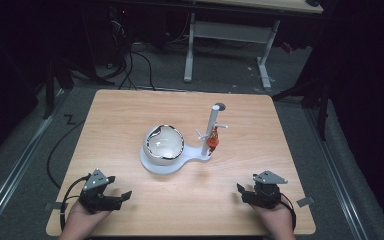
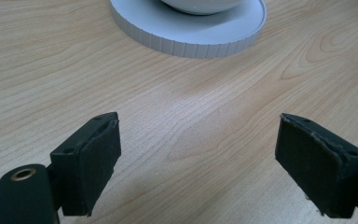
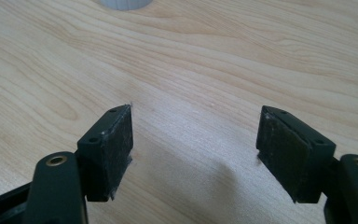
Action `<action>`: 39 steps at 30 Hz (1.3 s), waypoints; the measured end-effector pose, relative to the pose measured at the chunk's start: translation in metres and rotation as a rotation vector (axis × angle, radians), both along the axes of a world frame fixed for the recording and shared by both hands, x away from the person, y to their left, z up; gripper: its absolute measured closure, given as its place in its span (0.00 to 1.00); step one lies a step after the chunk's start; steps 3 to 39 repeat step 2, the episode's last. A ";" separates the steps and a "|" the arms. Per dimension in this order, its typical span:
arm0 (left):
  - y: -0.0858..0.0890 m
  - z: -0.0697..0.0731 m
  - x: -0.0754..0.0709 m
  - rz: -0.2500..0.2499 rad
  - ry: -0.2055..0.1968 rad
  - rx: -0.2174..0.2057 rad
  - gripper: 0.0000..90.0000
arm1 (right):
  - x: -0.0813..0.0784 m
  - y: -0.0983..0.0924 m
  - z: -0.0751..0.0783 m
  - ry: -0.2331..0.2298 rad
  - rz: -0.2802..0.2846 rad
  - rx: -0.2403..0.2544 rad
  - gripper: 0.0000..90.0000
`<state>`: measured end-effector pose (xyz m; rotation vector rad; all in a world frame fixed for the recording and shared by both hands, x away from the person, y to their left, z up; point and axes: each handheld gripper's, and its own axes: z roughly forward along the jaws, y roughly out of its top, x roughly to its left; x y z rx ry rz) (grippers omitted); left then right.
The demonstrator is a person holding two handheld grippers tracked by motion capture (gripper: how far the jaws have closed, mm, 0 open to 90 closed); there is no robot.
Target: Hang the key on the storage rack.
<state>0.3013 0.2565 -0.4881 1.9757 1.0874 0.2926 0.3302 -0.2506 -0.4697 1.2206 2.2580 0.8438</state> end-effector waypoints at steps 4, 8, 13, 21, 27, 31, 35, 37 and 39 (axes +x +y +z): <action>-0.001 0.001 0.002 -0.004 -0.003 -0.003 0.17 | -0.001 0.001 -0.001 0.005 0.009 -0.013 0.29; -0.001 0.001 0.002 -0.004 -0.003 -0.003 0.17 | -0.001 0.001 -0.001 0.005 0.009 -0.013 0.29; -0.001 0.001 0.002 -0.004 -0.003 -0.003 0.17 | -0.001 0.001 -0.001 0.005 0.009 -0.013 0.29; -0.001 0.001 0.002 -0.004 -0.003 -0.003 0.17 | -0.001 0.001 -0.001 0.005 0.009 -0.013 0.29; -0.001 0.001 0.002 -0.004 -0.003 -0.003 0.17 | -0.001 0.001 -0.001 0.005 0.009 -0.013 0.29; -0.001 0.001 0.002 -0.004 -0.003 -0.003 0.17 | -0.001 0.001 -0.001 0.005 0.009 -0.013 0.29; -0.001 0.001 0.002 -0.004 -0.003 -0.003 0.17 | -0.001 0.001 -0.001 0.005 0.009 -0.013 0.29; -0.001 0.001 0.002 -0.004 -0.003 -0.003 0.17 | -0.001 0.001 -0.001 0.005 0.009 -0.013 0.29; -0.001 0.001 0.002 -0.004 -0.003 -0.003 0.17 | -0.001 0.001 -0.001 0.005 0.009 -0.013 0.29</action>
